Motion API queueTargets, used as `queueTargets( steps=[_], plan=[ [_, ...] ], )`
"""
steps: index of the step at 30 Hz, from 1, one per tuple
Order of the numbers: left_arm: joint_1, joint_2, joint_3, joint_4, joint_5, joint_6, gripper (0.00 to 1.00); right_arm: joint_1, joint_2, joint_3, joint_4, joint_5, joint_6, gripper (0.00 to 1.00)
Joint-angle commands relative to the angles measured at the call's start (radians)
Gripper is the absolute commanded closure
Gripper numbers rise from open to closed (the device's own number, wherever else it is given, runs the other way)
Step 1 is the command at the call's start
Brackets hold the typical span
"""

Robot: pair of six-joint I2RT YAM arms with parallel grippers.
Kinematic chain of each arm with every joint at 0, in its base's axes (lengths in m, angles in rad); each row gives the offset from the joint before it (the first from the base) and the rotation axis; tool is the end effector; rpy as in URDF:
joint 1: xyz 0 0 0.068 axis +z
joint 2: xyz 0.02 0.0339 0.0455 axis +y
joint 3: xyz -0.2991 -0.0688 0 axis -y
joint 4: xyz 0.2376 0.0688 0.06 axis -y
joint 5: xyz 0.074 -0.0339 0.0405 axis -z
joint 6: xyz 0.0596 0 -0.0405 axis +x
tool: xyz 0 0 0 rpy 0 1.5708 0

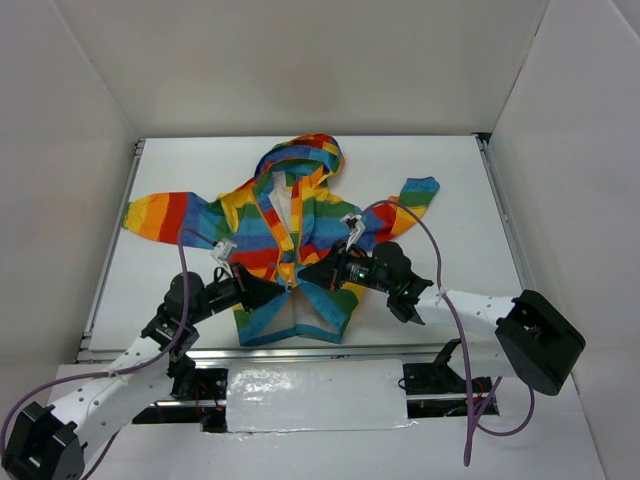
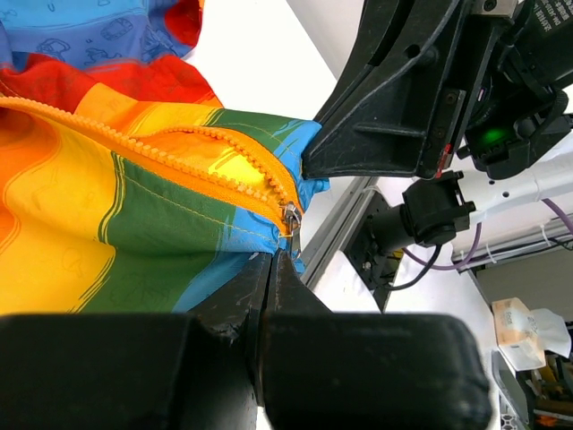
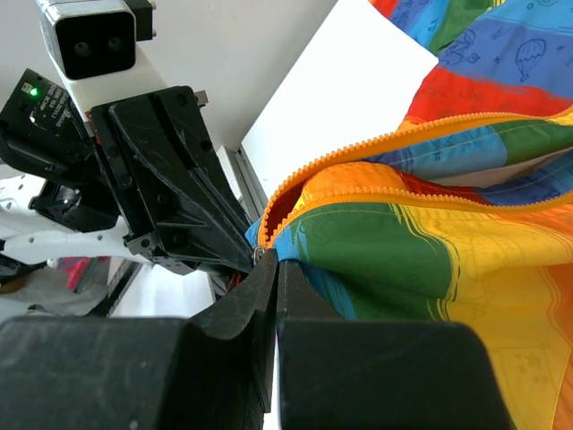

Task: Zip up the jacket

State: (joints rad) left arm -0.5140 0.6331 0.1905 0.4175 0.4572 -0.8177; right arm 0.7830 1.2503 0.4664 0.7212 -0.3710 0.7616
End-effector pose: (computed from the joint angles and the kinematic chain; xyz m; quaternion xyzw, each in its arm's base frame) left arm 0.1148 -0.0950 0.2397 0.0509 0.7132 -0.5476 0.4345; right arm 0.1731 0.2027 0.2640 -0.1339 0.7150 0.5658 0.3882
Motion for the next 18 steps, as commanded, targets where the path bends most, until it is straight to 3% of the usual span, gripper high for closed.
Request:
queueTargets(
  steps=[1,8,18],
  plan=[
    [-0.003,-0.004,0.018,-0.112,0.018,0.049,1.0,-0.025,-0.04,0.049,0.116,0.115,-0.015,1.0],
    [-0.003,0.002,0.075,-0.161,0.004,0.068,1.0,-0.025,-0.032,0.038,0.121,0.106,-0.015,1.0],
    [-0.003,0.01,0.099,-0.091,0.109,0.04,1.0,-0.027,-0.054,0.0,0.156,0.141,0.027,1.0]
  ],
)
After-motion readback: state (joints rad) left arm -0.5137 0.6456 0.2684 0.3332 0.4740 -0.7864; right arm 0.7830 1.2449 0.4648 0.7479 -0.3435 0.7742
